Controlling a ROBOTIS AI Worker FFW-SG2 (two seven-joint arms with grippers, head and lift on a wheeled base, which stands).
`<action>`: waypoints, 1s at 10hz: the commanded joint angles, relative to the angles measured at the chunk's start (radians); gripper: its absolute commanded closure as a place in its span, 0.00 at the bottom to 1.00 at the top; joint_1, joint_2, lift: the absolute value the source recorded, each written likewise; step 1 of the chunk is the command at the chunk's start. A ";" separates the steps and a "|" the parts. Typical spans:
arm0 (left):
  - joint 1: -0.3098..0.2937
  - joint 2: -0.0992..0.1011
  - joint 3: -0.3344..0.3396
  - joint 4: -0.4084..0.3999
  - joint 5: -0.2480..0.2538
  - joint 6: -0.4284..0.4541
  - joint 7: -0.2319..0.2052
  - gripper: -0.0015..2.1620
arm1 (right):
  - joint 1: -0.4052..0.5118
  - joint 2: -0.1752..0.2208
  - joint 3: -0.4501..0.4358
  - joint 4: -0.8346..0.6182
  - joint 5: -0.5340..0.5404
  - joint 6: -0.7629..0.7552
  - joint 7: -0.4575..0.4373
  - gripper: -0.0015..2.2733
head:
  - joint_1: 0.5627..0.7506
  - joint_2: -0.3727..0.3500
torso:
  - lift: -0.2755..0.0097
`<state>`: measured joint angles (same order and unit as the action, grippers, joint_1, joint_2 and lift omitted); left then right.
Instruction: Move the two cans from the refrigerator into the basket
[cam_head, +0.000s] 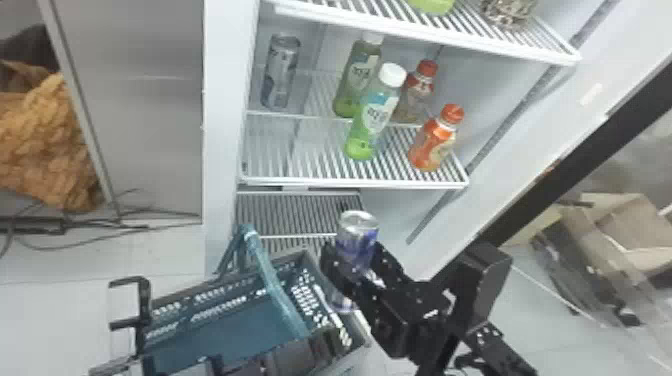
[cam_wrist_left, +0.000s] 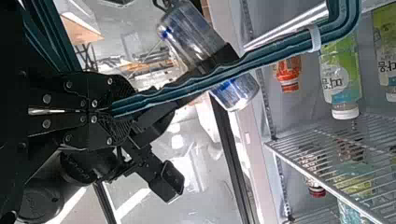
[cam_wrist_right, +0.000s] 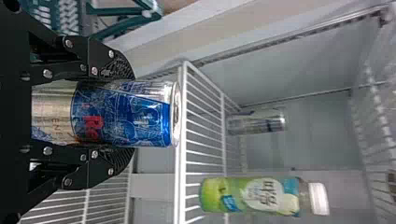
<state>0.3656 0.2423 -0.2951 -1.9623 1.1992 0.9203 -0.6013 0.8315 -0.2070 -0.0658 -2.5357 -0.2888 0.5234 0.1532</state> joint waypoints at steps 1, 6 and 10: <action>0.000 0.000 0.000 0.000 0.001 0.000 0.000 0.56 | 0.005 -0.002 0.000 -0.018 -0.002 0.080 0.008 0.46 | 0.70 0.03 | 0.00; 0.000 -0.001 -0.002 0.000 0.001 0.002 0.000 0.56 | -0.054 -0.015 0.030 0.061 -0.014 0.110 0.066 0.46 | 0.70 0.03 | 0.00; 0.000 -0.003 -0.002 0.000 -0.001 0.002 0.000 0.56 | -0.066 -0.015 0.032 0.080 -0.008 0.056 0.094 0.20 | 0.70 0.03 | 0.00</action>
<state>0.3656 0.2394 -0.2971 -1.9623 1.1985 0.9228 -0.6013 0.7659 -0.2224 -0.0339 -2.4580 -0.2994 0.6050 0.2467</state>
